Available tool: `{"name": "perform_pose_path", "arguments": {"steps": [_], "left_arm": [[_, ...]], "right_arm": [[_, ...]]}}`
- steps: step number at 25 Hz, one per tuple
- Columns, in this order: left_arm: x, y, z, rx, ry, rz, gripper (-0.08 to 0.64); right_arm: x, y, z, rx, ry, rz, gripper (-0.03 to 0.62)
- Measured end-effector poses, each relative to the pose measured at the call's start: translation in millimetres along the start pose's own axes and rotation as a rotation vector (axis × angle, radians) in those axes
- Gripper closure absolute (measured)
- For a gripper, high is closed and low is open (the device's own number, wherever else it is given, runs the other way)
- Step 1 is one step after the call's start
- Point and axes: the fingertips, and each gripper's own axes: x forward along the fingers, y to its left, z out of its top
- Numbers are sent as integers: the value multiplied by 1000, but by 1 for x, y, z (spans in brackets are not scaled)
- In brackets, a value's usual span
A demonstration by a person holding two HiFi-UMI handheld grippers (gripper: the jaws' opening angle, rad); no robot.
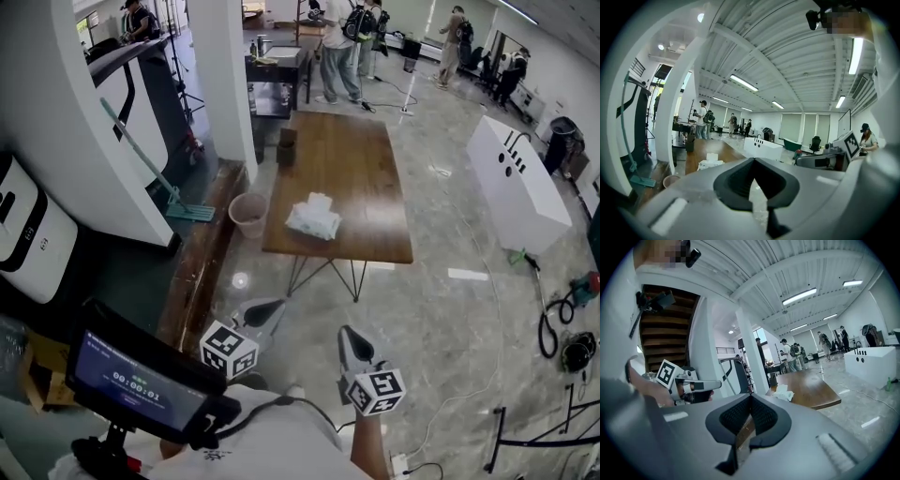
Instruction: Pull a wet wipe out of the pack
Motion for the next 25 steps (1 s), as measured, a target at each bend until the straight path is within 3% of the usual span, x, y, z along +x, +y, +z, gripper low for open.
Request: {"name": "perform_pose_path", "arguments": {"steps": [14,20,25], "left_arm": [[11,-11,17,7,4,-23,558],[17,-27,9,-2,18,-62,558],[33,-29,25,9,-1,-92,558]], "right_arm": [[-10,-7,14,8,-5,-8,584],[-27,-9,13,12,2,-42,584],[-28,-11,27,9,-15,-56,584]]}}
